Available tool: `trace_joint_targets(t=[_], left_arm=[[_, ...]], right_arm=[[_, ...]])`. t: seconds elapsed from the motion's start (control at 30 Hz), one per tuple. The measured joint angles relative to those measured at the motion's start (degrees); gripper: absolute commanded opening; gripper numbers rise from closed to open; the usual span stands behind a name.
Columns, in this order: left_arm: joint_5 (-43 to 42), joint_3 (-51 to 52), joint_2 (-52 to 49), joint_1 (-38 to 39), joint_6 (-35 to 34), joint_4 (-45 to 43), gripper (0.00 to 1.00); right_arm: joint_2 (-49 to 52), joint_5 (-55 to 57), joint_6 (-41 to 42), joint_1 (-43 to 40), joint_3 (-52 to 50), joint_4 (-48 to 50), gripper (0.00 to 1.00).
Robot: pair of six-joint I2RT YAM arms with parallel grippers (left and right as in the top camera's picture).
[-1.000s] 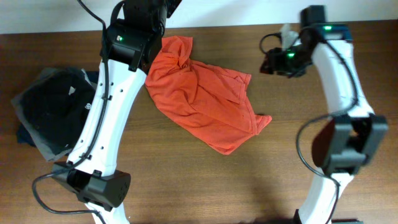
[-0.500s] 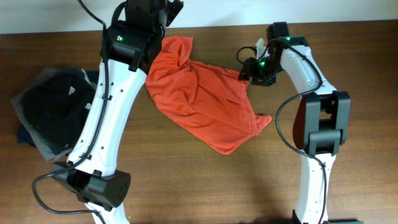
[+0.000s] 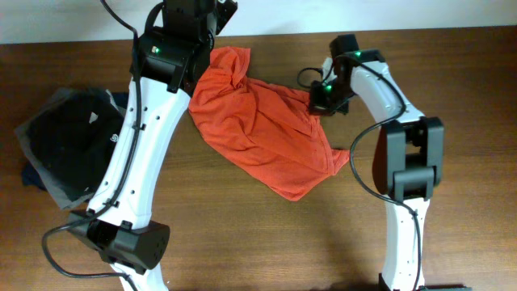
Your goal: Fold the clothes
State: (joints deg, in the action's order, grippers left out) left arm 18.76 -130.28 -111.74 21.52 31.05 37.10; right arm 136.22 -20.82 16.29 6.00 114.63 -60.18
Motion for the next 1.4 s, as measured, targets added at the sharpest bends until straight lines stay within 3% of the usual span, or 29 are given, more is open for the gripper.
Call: trace_joint_targets(t=[0.17, 0.37, 0.5, 0.77, 0.87, 0.97, 1.1, 1.23, 1.4], left_arm=[[0.37, 0.0, 0.42, -0.04, -0.04, 0.04, 0.39], [0.39, 0.0, 2.05, -0.39, -0.09, 1.31, 0.44], [0.37, 0.0, 2.16, -0.44, -2.38, 2.99, 0.5], [0.31, 0.0, 2.45, -0.44, -4.74, 5.22, 0.6], [0.13, 0.0, 3.34, -0.46, -5.11, 7.45, 0.78], [-1.73, 0.0, 4.92, -0.63, -5.73, 10.71, 0.79], [-10.97, 0.02, 6.12, -1.49, -6.93, 13.44, 0.77], [-21.14, 2.25, 5.2, -2.34, -8.15, 17.7, 0.77], [-29.7, 5.55, -4.04, -2.23, -8.46, 20.2, 0.78]], right_arm=[[-7.56, 10.62, -1.36, -5.53, 0.0, -6.78, 0.04], [-33.05, 25.11, -3.26, -18.93, 1.68, -7.72, 0.04], [-41.57, 27.32, -3.69, -25.29, 2.71, -7.74, 0.04], [-40.65, 26.43, -4.33, -28.09, 2.8, -7.98, 0.04], [-38.29, 26.1, -4.33, -28.09, 2.51, -8.48, 0.04], [-36.65, 25.83, -4.28, -28.09, 2.47, -9.2, 0.05], [-36.3, 25.73, -3.54, -28.09, 2.43, -10.32, 0.51], [-36.3, 25.7, -2.12, -28.09, 2.43, -14.32, 0.65], [-36.3, 24.13, -0.46, -28.09, 2.36, -21.57, 0.7]])
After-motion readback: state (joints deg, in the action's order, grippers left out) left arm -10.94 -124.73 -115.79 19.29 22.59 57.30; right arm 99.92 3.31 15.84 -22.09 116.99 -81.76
